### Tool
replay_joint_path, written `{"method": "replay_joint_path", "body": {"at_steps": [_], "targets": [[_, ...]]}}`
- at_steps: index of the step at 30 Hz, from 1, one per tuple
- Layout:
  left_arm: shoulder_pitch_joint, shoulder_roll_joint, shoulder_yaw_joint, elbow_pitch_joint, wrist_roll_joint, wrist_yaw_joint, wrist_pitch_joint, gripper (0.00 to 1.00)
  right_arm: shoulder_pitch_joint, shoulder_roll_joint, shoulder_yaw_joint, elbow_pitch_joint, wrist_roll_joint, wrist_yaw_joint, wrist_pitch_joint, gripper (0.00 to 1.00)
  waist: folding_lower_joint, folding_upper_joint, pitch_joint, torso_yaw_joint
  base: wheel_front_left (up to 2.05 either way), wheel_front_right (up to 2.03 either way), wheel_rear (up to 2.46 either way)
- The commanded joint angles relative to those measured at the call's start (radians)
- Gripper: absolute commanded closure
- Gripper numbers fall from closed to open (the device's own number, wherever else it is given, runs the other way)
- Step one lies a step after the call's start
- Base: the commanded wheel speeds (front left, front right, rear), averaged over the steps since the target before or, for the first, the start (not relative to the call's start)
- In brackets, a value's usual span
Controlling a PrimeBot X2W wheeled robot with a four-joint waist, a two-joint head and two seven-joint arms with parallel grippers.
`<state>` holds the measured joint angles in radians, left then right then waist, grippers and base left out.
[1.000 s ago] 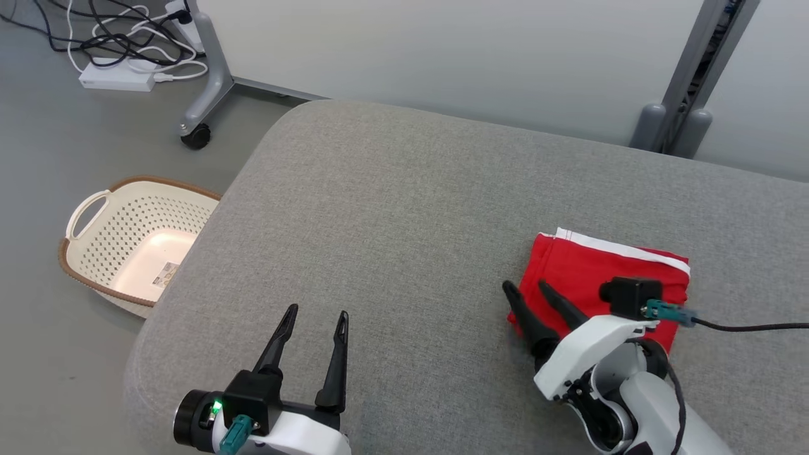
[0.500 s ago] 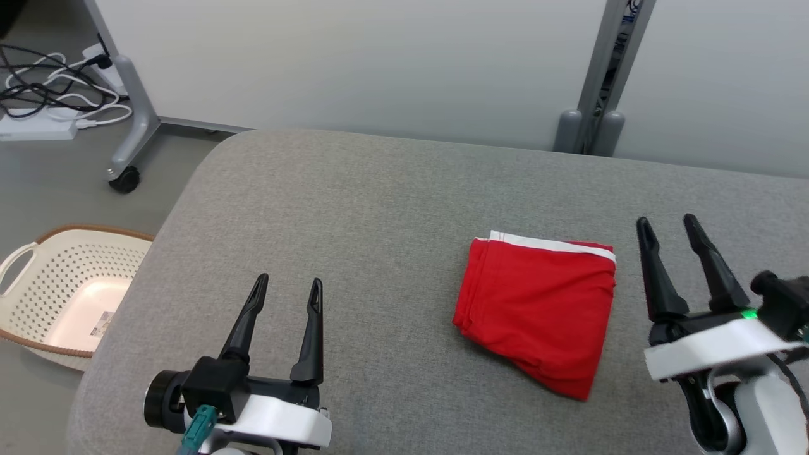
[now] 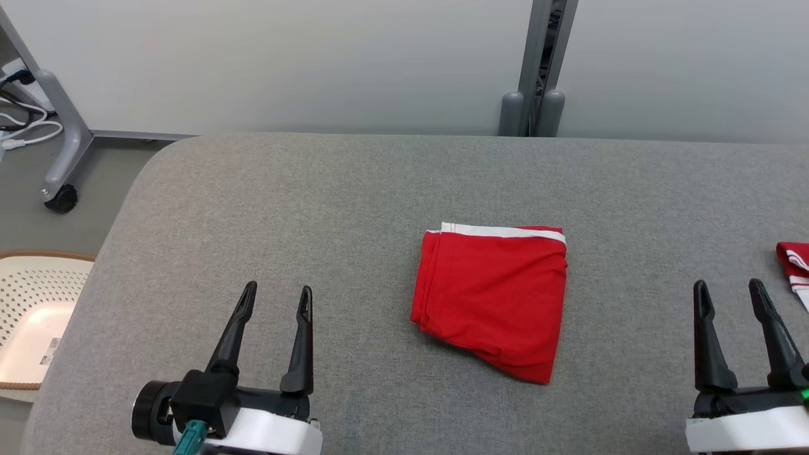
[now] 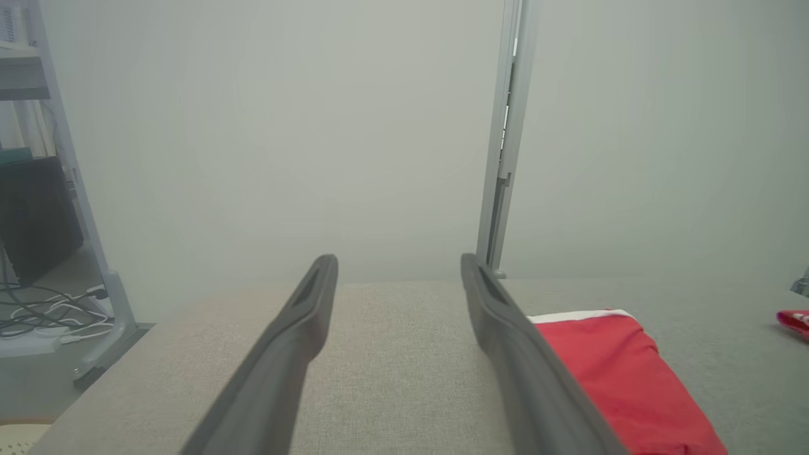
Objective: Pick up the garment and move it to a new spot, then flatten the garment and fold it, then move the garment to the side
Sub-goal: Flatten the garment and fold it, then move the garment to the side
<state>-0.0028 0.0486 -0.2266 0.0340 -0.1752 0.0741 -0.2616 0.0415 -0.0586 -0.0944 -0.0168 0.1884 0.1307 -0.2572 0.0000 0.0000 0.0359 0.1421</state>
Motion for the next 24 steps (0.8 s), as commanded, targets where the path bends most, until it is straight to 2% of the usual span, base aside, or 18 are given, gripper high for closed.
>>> {"method": "replay_joint_path", "body": {"at_steps": [1, 7, 9, 13, 18, 22, 24], "targets": [[0.013, 0.005, 0.004, 0.002, 0.005, -0.003, -0.004, 0.0, 0.011, 0.001, -0.007, 0.007, 0.003, 0.0, -0.008, 0.0, 0.0, 0.0, 0.004, -0.004, 0.0, 0.0, 0.0], [0.015, 0.004, 0.001, 0.019, 0.003, -0.012, -0.004, 0.0, 0.013, 0.005, -0.009, 0.044, -0.013, 0.0, -0.009, 0.0, 0.0, 0.0, 0.009, -0.003, 0.0, 0.0, 0.0], [0.01, 0.004, -0.003, 0.023, 0.003, -0.014, -0.004, 0.0, 0.014, 0.006, -0.008, 0.06, 0.031, 0.0, -0.009, 0.0, 0.0, 0.0, 0.011, 0.004, 0.0, 0.0, 0.0], [-0.005, 0.005, -0.018, 0.033, -0.002, -0.021, -0.004, 0.0, -0.005, 0.001, 0.057, 0.138, 0.133, 0.0, 0.017, 0.0, 0.0, 0.0, 0.016, 0.023, 0.0, 0.0, 0.0], [-0.015, 0.005, -0.031, 0.039, -0.01, -0.025, -0.004, 0.0, -0.068, -0.03, 0.078, 0.213, 0.283, 0.0, 0.108, 0.0, 0.0, 0.0, 0.037, 0.046, 0.0, 0.0, 0.0], [-0.031, 0.004, -0.043, 0.032, -0.014, -0.032, -0.004, 0.0, -0.149, -0.091, 0.107, 0.316, 0.392, 0.0, 0.274, 0.0, 0.0, 0.0, 0.068, 0.078, 0.0, 0.0, 0.0], [-0.037, 0.004, -0.051, 0.033, -0.013, -0.032, -0.004, 0.0, -0.181, -0.095, 0.116, 0.349, 0.444, 0.0, 0.343, 0.0, 0.0, 0.0, 0.078, 0.094, 0.0, 0.0, 0.0]]}}
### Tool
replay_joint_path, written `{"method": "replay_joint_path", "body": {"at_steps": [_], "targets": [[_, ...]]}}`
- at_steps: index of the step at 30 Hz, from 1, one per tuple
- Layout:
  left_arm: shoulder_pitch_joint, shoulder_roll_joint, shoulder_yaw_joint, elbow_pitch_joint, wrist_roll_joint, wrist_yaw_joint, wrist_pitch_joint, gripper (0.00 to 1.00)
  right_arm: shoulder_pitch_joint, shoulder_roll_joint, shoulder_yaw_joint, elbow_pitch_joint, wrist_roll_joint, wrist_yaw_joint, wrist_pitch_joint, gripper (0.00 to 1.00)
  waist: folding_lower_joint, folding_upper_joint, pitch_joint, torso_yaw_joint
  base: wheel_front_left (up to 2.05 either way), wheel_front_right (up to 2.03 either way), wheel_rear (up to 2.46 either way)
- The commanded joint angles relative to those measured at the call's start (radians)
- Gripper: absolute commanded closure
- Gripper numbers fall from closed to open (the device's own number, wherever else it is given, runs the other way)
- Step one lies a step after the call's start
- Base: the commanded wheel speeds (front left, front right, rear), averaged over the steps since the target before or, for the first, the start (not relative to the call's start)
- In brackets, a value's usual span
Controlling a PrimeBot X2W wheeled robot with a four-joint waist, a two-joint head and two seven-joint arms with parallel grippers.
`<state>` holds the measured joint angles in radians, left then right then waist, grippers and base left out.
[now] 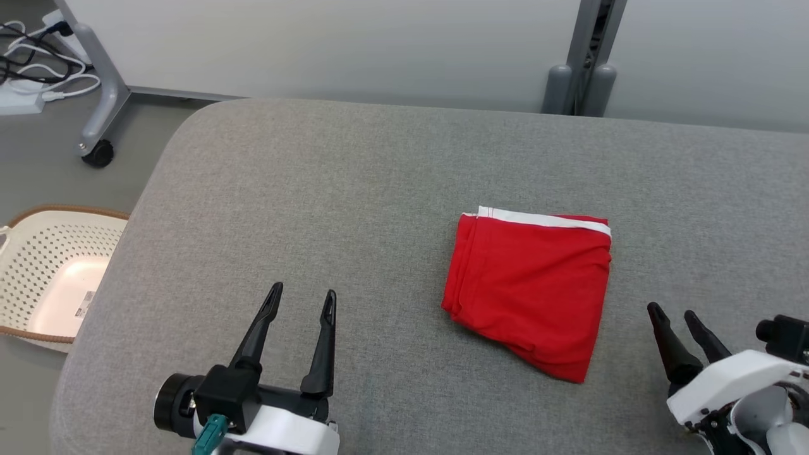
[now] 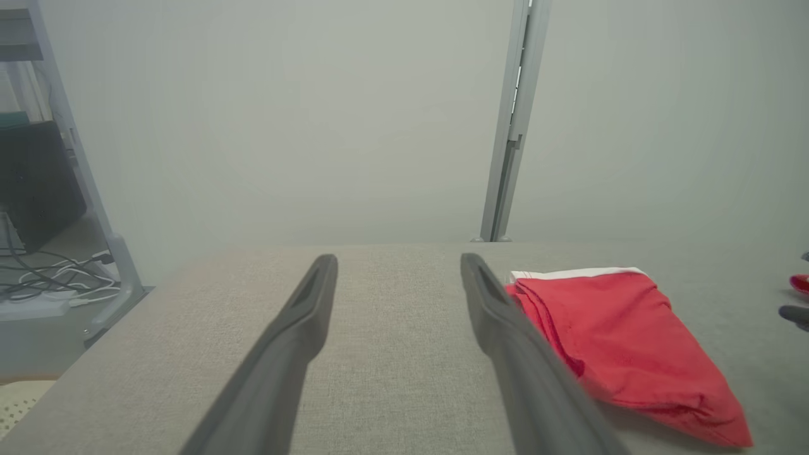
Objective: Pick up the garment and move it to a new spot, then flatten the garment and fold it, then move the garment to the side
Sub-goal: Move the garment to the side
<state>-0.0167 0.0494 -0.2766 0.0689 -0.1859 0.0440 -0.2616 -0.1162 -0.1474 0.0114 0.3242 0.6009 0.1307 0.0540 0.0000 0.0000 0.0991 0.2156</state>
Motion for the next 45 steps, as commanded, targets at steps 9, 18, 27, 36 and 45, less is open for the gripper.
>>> {"method": "replay_joint_path", "body": {"at_steps": [9, 18, 27, 36, 45], "targets": [[-0.033, 0.004, -0.026, 0.039, -0.011, 0.0, -0.004, 0.0, -0.095, -0.066, 0.049, 0.057, 0.239, 0.0, 0.184, 0.0, 0.0, 0.0, 0.044, 0.084, 0.0, 0.0, 0.0], [-0.066, 0.003, -0.04, 0.045, -0.018, 0.007, -0.004, 0.0, -0.165, -0.104, 0.096, 0.11, 0.393, 0.0, 0.28, 0.0, 0.0, 0.0, 0.089, 0.142, 0.0, 0.0, 0.0], [-0.088, 0.004, -0.068, 0.03, -0.022, 0.012, -0.004, 0.0, -0.254, -0.111, 0.176, 0.182, 0.442, 0.0, 0.272, 0.0, 0.0, 0.0, 0.126, 0.179, 0.0, 0.0, 0.0], [-0.096, 0.003, -0.101, 0.023, -0.026, 0.025, -0.004, 0.0, -0.3, -0.155, 0.274, 0.226, 0.447, 0.0, 0.24, 1.0, 0.0, 0.0, 0.128, 0.188, 0.0, 0.0, 0.0], [-0.088, 0.003, -0.105, 0.023, -0.034, 0.029, -0.004, 0.0, -0.325, -0.235, 0.351, 0.214, 0.448, 0.0, 0.221, 1.0, 0.0, 0.0, 0.106, 0.156, 0.0, 0.0, 0.0]]}}
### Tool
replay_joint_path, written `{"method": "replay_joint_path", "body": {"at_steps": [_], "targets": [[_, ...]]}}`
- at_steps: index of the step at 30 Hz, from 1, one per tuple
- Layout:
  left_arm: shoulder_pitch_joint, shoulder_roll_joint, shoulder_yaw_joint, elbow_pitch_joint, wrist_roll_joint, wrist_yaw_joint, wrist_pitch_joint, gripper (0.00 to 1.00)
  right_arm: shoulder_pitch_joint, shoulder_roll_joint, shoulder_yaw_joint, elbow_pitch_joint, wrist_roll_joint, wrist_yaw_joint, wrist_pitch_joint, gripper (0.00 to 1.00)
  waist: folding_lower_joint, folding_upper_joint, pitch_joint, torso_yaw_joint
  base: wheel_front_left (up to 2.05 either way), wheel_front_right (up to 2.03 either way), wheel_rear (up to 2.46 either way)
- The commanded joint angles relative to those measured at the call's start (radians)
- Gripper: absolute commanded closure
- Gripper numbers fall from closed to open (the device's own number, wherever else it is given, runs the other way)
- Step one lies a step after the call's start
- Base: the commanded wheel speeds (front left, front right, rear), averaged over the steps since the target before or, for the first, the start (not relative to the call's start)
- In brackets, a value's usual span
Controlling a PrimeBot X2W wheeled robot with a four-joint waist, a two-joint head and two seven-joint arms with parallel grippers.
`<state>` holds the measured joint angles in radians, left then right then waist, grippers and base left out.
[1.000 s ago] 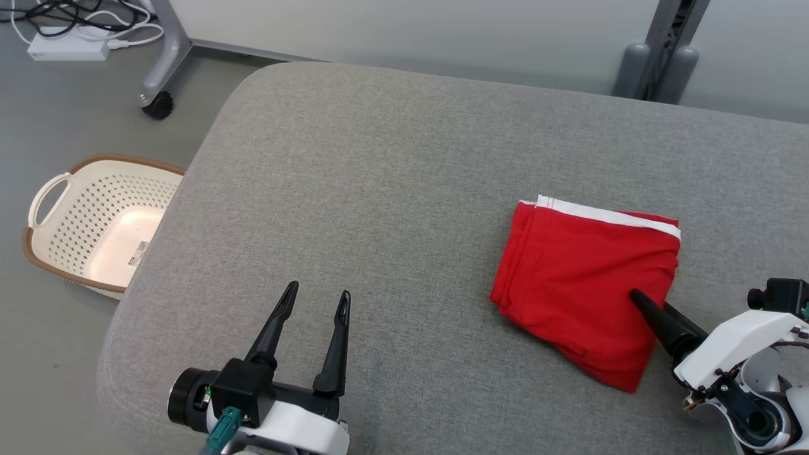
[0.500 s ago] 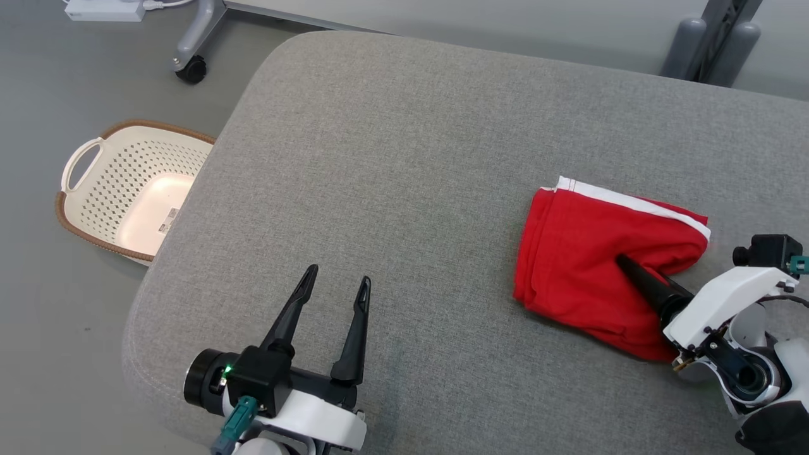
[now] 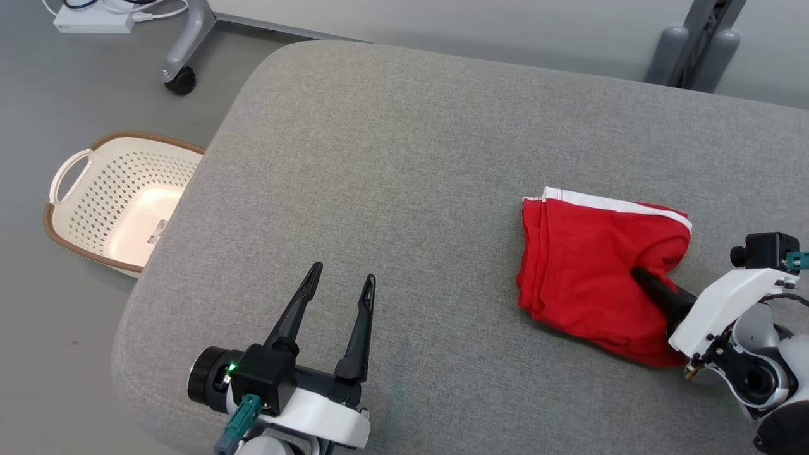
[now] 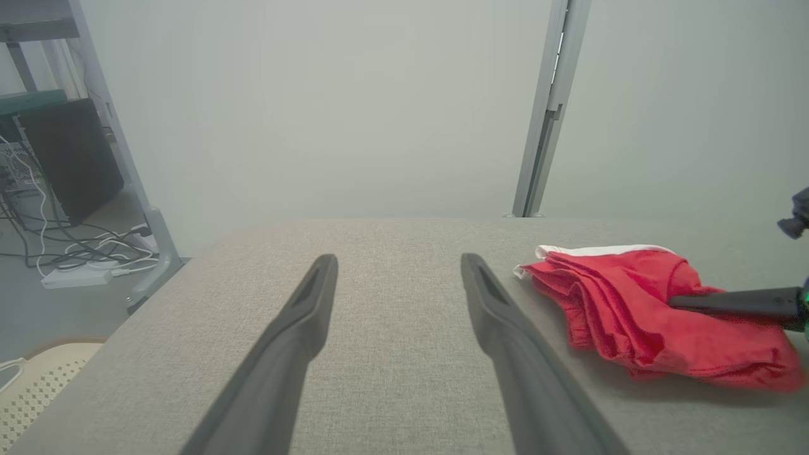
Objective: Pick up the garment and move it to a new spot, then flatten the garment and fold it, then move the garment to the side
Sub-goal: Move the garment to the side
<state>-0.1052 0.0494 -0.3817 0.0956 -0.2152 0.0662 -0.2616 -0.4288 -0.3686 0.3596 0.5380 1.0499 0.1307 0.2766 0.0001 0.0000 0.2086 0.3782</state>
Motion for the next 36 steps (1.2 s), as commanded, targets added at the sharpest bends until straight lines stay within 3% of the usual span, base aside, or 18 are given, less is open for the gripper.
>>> {"method": "replay_joint_path", "body": {"at_steps": [1, 5, 16, 27, 36], "targets": [[0.0, 0.003, 0.0, -0.006, -0.006, 0.007, -0.004, 0.0, -0.015, -0.028, 0.013, -0.006, -0.006, 0.0, 0.003, 1.0, -0.0001, 0.0, -0.004, -0.013, 0.0, 0.0, 0.0], [-0.003, 0.003, -0.006, -0.013, 0.001, 0.003, -0.004, 0.0, -0.022, -0.081, 0.042, -0.031, -0.02, 0.0, 0.023, 1.0, -0.0001, 0.0, -0.005, -0.032, 0.0, 0.0, 0.0], [-0.054, 0.003, -0.076, -0.051, 0.056, -0.013, -0.004, 0.0, -0.06, -0.339, 0.029, -0.194, -0.076, 0.0, 0.145, 1.0, -0.0001, 0.0, 0.066, -0.146, 0.0, 0.0, 0.0], [-0.171, 0.004, -0.148, -0.061, 0.066, -0.021, -0.004, 0.0, -0.026, -0.454, -0.149, -0.335, -0.11, 0.0, 0.232, 1.0, -0.0001, 0.0, 0.174, -0.315, 0.0, 0.0, 0.0], [-0.216, 0.004, -0.121, -0.04, 0.064, -0.035, -0.004, 0.0, 0.064, -0.564, -0.356, -0.446, -0.159, 0.0, 0.283, 1.0, -0.0001, 0.0, 0.241, -0.389, 0.0, 0.0, 0.0]]}}
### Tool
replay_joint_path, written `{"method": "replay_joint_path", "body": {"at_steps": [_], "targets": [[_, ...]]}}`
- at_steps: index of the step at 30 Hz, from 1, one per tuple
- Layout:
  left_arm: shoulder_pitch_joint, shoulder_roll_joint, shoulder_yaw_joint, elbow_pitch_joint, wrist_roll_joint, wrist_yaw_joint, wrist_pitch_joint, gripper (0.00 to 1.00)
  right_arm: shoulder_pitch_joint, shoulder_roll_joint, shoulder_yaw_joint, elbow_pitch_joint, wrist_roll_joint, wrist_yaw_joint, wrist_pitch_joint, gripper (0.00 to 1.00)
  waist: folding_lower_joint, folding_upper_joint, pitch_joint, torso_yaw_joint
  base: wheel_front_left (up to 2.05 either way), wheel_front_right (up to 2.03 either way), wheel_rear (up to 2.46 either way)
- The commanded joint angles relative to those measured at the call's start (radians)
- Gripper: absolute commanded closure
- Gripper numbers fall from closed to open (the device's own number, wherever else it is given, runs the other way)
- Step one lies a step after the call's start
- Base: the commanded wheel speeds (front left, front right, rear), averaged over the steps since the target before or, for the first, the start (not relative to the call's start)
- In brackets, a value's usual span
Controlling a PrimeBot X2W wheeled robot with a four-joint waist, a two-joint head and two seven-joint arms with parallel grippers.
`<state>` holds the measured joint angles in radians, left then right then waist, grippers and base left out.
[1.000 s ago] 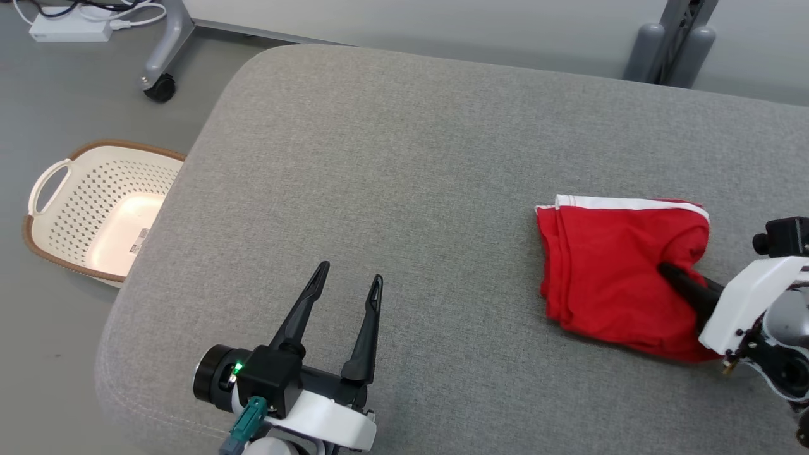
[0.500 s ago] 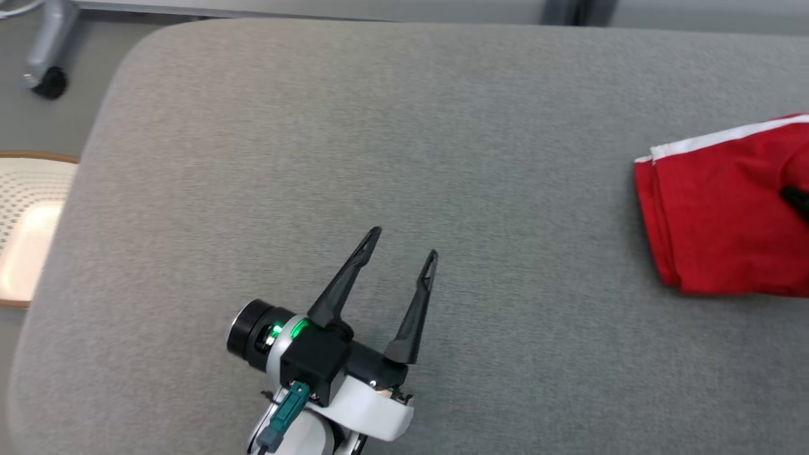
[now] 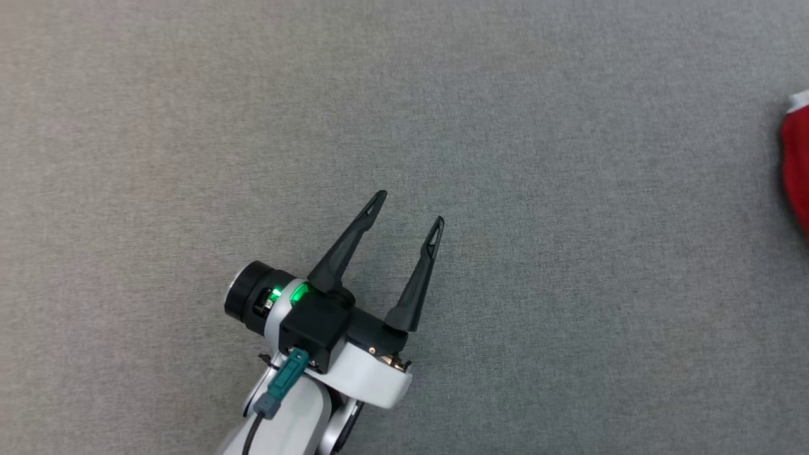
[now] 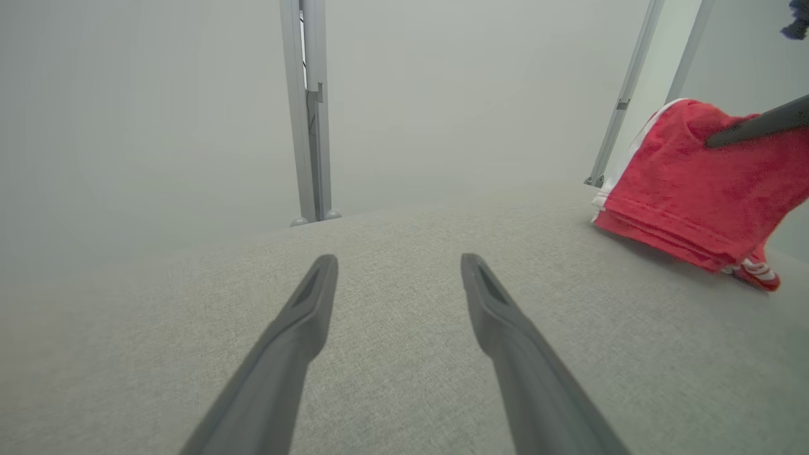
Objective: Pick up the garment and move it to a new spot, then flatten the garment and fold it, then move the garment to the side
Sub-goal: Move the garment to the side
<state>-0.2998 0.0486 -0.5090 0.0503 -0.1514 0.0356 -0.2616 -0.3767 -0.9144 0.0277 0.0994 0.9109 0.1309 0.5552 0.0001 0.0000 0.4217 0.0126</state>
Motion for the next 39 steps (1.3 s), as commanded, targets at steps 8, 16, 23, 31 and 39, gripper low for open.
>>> {"method": "replay_joint_path", "body": {"at_steps": [8, 16, 23, 31, 39], "targets": [[-0.061, 0.004, 0.031, 0.008, -0.019, -0.011, -0.004, 0.0, 0.079, -0.107, -0.125, 0.044, -0.173, 0.0, -0.056, 1.0, -0.0001, 0.0, 0.088, -0.01, 0.0, 0.0, 0.0], [-0.077, 0.004, 0.039, 0.008, -0.025, -0.011, -0.004, 0.0, 0.054, -0.137, -0.132, 0.125, -0.326, -0.001, -0.116, 1.0, -0.0001, 0.0, 0.13, 0.02, 0.0, 0.0, 0.0], [-0.084, 0.004, 0.048, 0.004, -0.03, -0.012, -0.004, 0.0, 0.01, -0.123, -0.148, 0.212, -0.481, -0.001, -0.142, 1.0, -0.0001, 0.0, 0.165, 0.046, 0.0, 0.0, 0.0], [-0.093, 0.004, 0.059, 0.0, -0.031, -0.015, -0.004, 0.0, -0.022, -0.086, -0.216, 0.297, -0.652, -0.001, -0.148, 1.0, -0.0001, 0.0, 0.189, 0.066, 0.0, 0.0, 0.0], [-0.091, 0.004, 0.073, -0.005, -0.027, -0.014, -0.004, 0.0, -0.011, -0.052, -0.245, 0.341, -0.696, -0.001, -0.166, 1.0, -0.0001, 0.0, 0.196, 0.075, 0.0, 0.0, 0.0]]}}
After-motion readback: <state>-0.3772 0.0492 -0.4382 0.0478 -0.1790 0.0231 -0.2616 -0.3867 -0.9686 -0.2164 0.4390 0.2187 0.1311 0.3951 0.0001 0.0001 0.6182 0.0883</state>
